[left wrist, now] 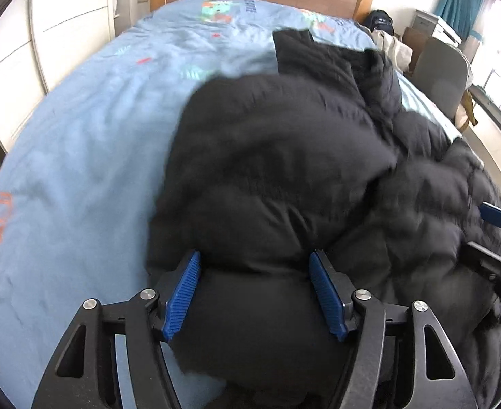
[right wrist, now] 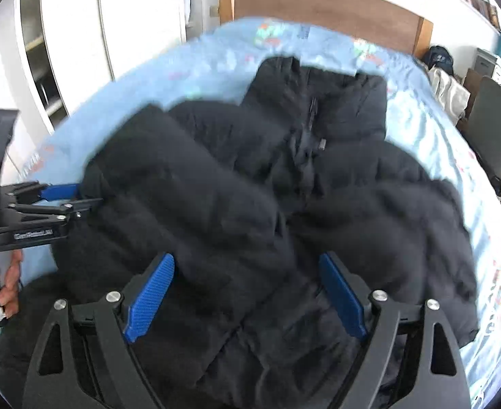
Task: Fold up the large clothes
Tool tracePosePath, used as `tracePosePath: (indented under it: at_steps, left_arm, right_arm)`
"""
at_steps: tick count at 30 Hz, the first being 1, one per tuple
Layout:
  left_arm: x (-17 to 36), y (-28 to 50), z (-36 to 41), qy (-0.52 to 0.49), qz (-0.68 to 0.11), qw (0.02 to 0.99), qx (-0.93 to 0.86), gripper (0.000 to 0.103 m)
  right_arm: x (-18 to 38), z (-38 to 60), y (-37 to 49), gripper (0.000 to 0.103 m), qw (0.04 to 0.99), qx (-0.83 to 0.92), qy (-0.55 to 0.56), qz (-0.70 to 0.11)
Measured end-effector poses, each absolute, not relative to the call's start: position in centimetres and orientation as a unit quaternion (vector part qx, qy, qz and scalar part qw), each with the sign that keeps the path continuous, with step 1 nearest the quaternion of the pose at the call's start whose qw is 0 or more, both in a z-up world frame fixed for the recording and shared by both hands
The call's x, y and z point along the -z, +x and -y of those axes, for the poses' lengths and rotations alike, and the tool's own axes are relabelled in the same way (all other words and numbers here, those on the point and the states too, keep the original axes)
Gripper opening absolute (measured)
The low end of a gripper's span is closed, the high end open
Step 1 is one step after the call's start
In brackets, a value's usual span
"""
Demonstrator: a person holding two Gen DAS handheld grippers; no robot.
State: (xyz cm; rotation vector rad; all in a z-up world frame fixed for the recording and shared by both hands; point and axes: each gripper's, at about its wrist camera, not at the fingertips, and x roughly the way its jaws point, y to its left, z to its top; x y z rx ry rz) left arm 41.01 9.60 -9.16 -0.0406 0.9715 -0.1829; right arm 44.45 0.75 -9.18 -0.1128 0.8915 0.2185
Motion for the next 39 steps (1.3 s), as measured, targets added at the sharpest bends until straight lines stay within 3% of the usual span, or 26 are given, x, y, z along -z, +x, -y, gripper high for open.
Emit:
tracePosePath:
  at_steps: [3,9,25,33,39]
  left_arm:
    - [9.9,39.9,-9.7,-0.013,-0.459,0.883,0.092,0.068]
    - [9.5,40.2,-9.9,-0.001,-0.488,0.869,0.077,0.077]
    - [0.4,41.0,-8.9,0.035,-0.445,0.892,0.068,0.077]
    - [-5.4,45.7,-6.1,0.022,-0.416,0.904,0.096,0.077]
    - [-8.1,53.6,-4.7,0.001,-0.396,0.914,0.09,0.077]
  right_arm:
    - [11.9,-0.1,43.6,0.088,0.888,-0.104,-0.058,-0.445]
    - [11.9,2.1,42.3,0.089,0.886,-0.099,-0.033,-0.452]
    - [2.6,12.1,39.5,0.089,0.919,-0.06,-0.017,-0.39]
    - [-0.6,17.7,42.5,0.089,0.928,-0.041,0.023,-0.369]
    - [-2.4,19.8,48.9,0.09,0.937,-0.023,0.047,-0.346]
